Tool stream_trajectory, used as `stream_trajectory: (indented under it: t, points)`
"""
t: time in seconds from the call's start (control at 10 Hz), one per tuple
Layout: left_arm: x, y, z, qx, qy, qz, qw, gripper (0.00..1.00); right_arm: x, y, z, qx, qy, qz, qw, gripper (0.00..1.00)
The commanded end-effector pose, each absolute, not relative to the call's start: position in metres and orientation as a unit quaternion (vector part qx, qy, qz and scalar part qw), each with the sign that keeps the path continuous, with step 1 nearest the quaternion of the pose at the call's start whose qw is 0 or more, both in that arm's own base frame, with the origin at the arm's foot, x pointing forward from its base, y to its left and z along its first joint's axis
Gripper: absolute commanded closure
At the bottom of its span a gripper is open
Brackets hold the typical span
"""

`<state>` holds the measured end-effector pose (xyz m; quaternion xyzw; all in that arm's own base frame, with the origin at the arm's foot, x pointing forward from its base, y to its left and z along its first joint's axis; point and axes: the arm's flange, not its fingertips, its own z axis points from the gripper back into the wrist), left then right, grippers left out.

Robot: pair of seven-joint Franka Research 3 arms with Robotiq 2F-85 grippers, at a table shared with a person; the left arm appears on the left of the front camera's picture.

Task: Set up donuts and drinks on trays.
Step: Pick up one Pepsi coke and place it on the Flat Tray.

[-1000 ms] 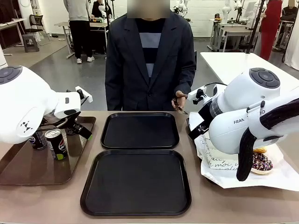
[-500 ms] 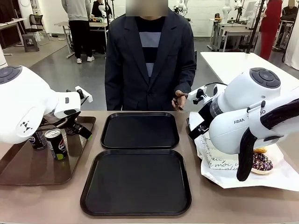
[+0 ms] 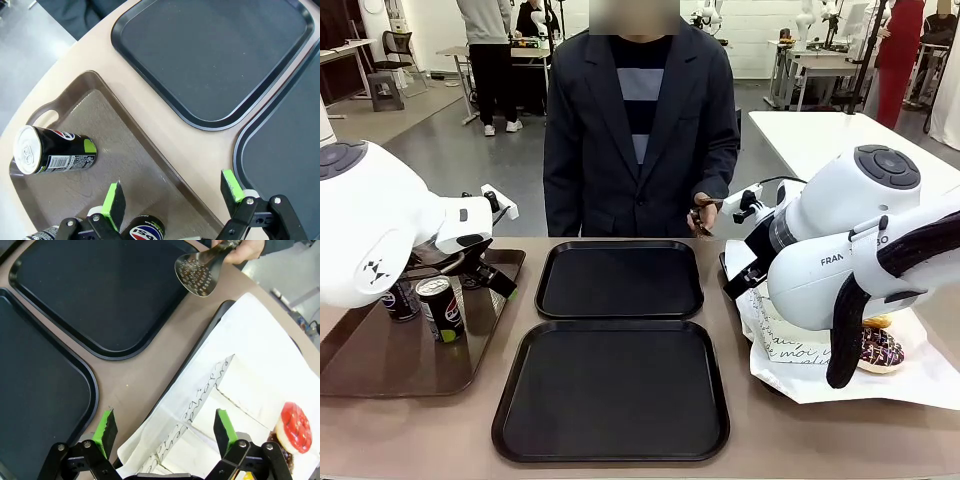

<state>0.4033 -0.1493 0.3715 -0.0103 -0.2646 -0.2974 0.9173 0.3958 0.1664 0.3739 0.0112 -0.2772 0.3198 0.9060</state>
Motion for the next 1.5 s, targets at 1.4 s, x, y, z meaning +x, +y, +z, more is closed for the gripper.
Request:
stream_trajectory:
  t: [1.4]
  points:
    - [0.305,-0.094,0.506,-0.153,-0.195,-0.277,0.928,0.00,0.296,0.089,0.482,0.292,-0.241,0.242,0.893,0.00]
